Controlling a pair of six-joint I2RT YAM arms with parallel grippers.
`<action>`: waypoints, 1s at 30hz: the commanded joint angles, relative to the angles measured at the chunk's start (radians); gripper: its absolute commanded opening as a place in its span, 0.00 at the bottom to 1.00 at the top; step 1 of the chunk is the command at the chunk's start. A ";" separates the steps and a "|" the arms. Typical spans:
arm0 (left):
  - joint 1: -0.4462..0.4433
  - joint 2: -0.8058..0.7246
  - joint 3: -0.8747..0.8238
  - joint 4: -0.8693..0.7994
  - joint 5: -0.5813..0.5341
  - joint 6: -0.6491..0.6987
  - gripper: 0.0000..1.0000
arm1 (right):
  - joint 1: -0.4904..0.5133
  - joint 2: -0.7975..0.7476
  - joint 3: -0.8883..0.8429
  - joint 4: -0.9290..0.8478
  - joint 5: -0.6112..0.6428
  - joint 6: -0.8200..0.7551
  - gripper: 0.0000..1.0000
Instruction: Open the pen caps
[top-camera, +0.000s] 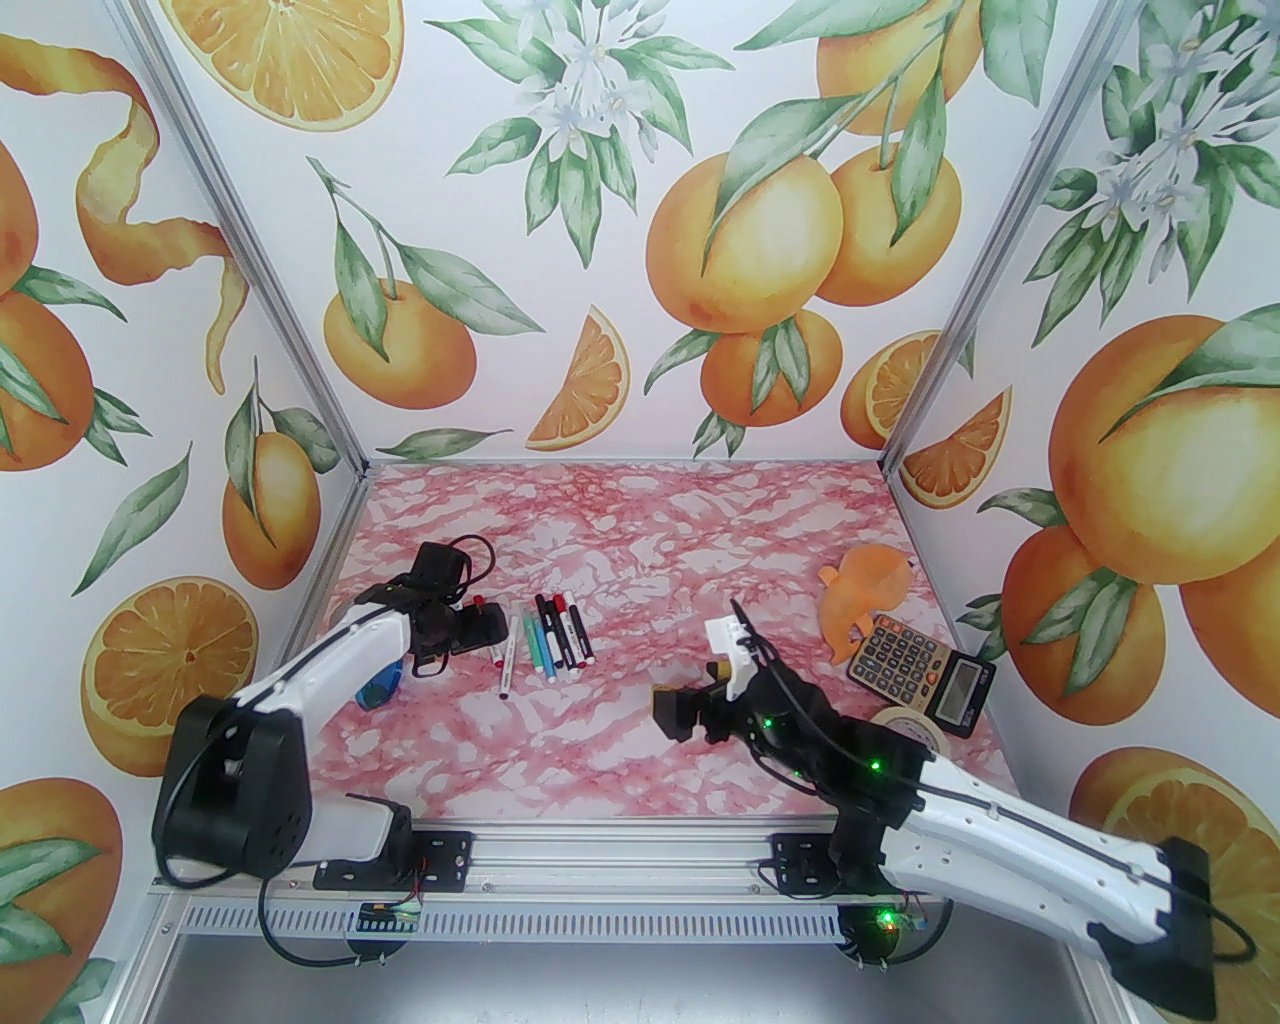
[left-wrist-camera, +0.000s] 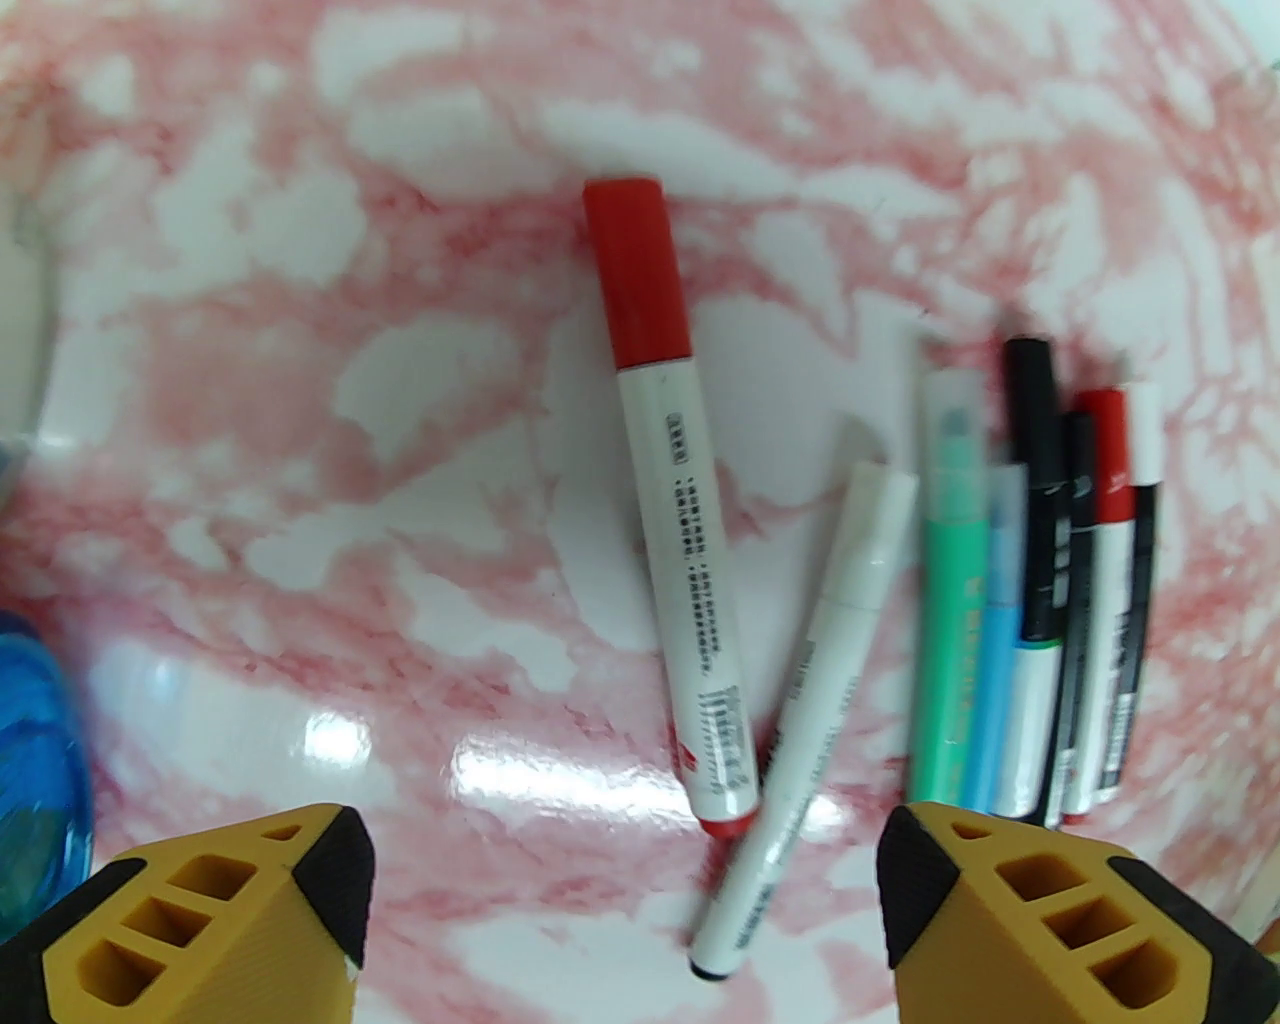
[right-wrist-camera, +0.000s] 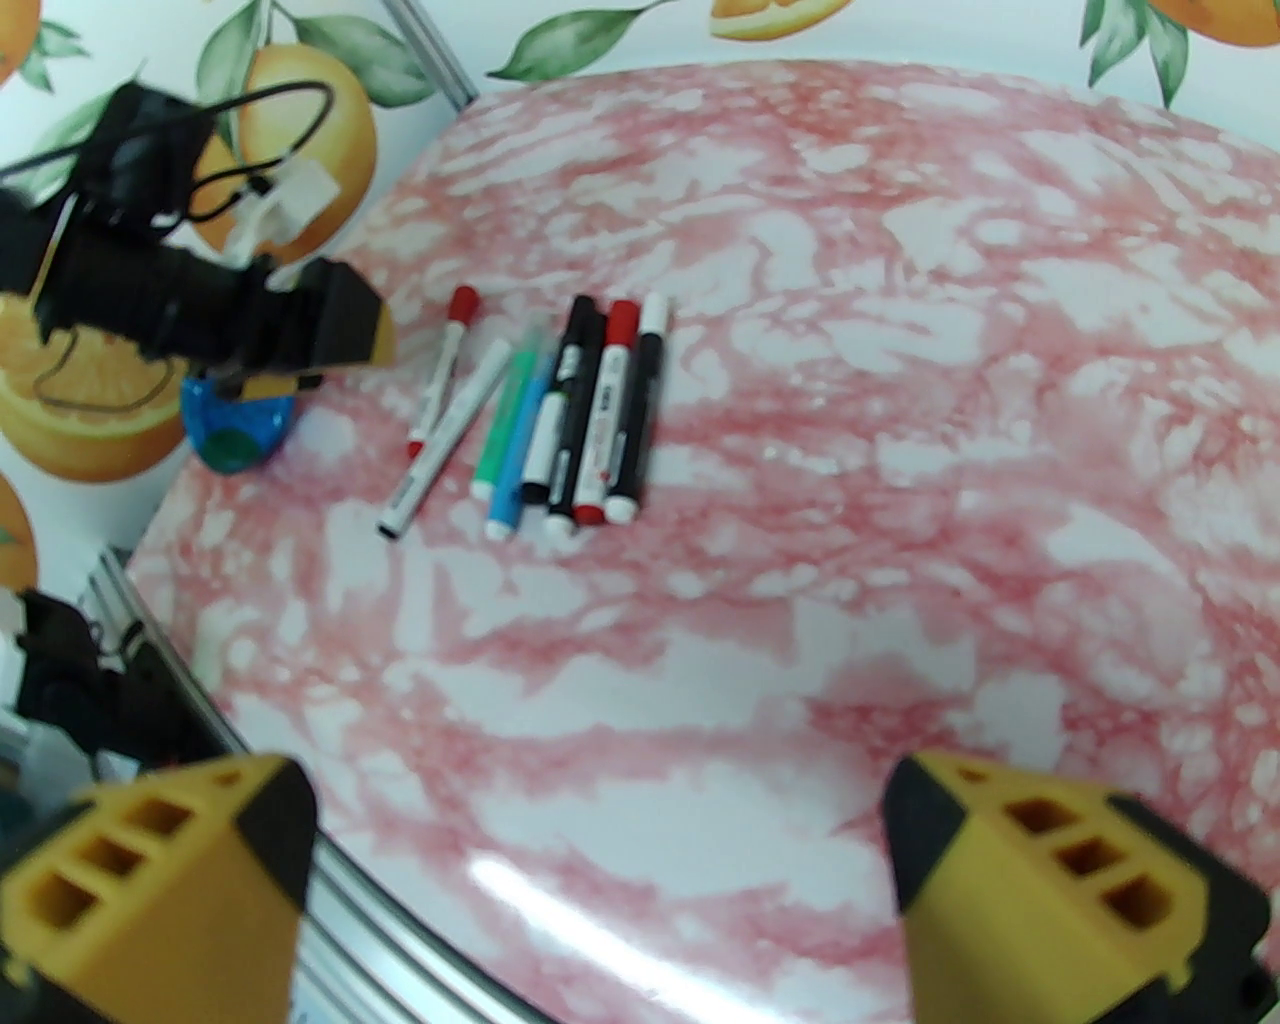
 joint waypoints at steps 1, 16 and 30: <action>0.006 0.058 0.076 0.012 0.021 0.038 0.74 | 0.043 0.046 0.057 0.059 0.101 -0.010 1.00; 0.006 0.153 0.113 0.019 0.044 0.009 0.59 | 0.088 0.139 0.064 0.106 0.107 -0.013 1.00; 0.004 0.209 0.122 0.018 0.038 0.005 0.40 | 0.087 0.108 0.038 0.103 0.112 0.002 1.00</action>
